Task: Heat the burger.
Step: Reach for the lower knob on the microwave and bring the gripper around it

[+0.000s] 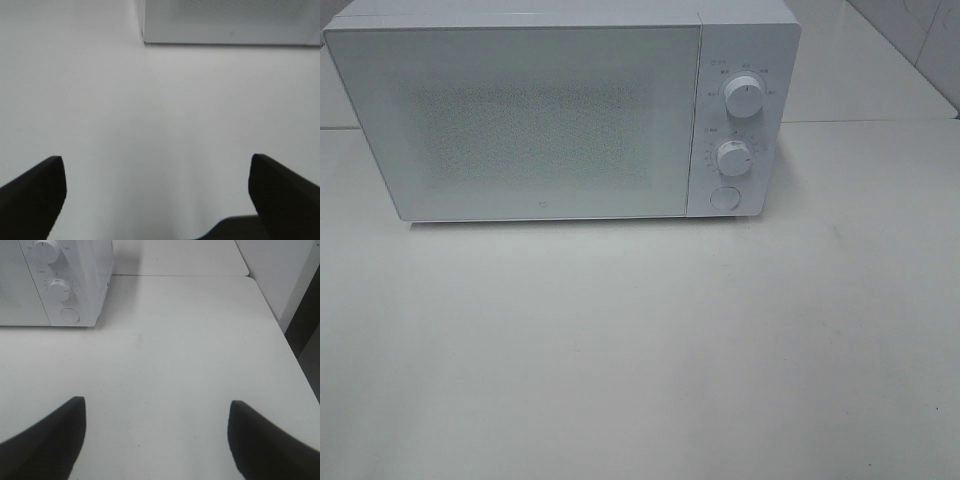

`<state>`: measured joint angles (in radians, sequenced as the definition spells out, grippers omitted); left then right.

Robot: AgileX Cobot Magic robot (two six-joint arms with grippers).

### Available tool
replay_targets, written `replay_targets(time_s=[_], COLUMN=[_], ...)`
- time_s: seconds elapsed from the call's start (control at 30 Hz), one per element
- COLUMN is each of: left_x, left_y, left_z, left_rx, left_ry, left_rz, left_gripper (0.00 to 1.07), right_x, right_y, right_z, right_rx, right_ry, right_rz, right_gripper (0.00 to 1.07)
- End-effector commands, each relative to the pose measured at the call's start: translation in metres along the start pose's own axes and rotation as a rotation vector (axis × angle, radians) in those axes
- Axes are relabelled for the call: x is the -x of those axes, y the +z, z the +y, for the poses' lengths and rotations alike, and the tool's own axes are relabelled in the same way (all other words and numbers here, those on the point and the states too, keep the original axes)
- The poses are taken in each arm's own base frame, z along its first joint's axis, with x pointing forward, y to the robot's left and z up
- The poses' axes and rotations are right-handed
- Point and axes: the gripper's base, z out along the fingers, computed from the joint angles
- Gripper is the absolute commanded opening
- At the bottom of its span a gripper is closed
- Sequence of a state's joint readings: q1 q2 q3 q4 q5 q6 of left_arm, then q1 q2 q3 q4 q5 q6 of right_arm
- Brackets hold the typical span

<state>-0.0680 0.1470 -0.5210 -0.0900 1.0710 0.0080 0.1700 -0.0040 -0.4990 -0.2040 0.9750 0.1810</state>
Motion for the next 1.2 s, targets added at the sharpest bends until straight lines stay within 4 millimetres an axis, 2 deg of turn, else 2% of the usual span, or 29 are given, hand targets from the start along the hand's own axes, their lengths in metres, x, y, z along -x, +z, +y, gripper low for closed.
replay_targets(time_s=[0.03,0.27,0.83,0.93,1.03,1.2], left_x=[-0.005,-0.017,-0.016,-0.016,-0.016,-0.016], left_y=[-0.006,-0.022,-0.021,-0.021,-0.021,-0.021], left_z=[0.000,-0.003,-0.003,-0.003,-0.003,-0.003], left_rx=[0.034,0.072,0.069,0.069,0.069,0.070], left_ry=[-0.034,-0.044,-0.047,-0.047,-0.047,-0.046], left_rz=[-0.051,-0.184,-0.175,-0.175,-0.175,-0.175], left_gripper=[0.91,0.91,0.91,0.91,0.91,0.91], right_x=[-0.001,-0.001,-0.001,0.002,0.016,0.029], right_y=[-0.003,-0.003,-0.003,-0.006,-0.009,0.001], right_z=[0.000,0.000,0.000,0.000,0.000,0.003], right_rx=[0.000,0.000,0.003,0.006,0.010,0.018], right_ry=[0.002,0.002,0.001,0.004,0.002,0.001], right_rz=[-0.030,-0.030,-0.030,-0.055,-0.097,-0.104], right_gripper=[0.74,0.74,0.74,0.74,0.74,0.74])
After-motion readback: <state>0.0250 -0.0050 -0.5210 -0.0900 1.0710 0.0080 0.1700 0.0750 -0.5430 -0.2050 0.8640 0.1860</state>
